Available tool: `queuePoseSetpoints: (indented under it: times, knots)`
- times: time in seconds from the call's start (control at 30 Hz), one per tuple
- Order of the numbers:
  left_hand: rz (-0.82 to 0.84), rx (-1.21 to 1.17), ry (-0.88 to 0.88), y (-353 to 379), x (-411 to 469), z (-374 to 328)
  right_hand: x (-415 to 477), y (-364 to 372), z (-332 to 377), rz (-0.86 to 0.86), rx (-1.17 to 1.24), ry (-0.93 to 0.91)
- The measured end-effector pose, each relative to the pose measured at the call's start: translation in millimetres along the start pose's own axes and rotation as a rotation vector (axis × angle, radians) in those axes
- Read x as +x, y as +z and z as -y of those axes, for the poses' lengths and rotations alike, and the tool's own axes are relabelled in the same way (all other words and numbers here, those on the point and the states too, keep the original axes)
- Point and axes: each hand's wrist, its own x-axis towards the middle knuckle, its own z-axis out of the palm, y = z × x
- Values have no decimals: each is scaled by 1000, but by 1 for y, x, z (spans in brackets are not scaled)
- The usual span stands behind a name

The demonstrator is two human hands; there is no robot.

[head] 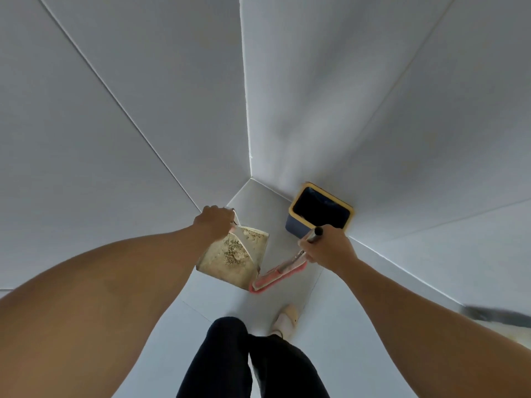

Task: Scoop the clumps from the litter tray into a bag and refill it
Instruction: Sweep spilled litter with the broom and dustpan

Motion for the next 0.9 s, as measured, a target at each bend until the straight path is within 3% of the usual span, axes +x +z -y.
queuePoseSetpoints:
  times: [0.43,0.9]
  knots:
    - [37,77,109,-2,191,-23,140,12,-7,-26,219,171]
    - [-25,-52,153,11,288,-41,234,20,18,-34,311,264]
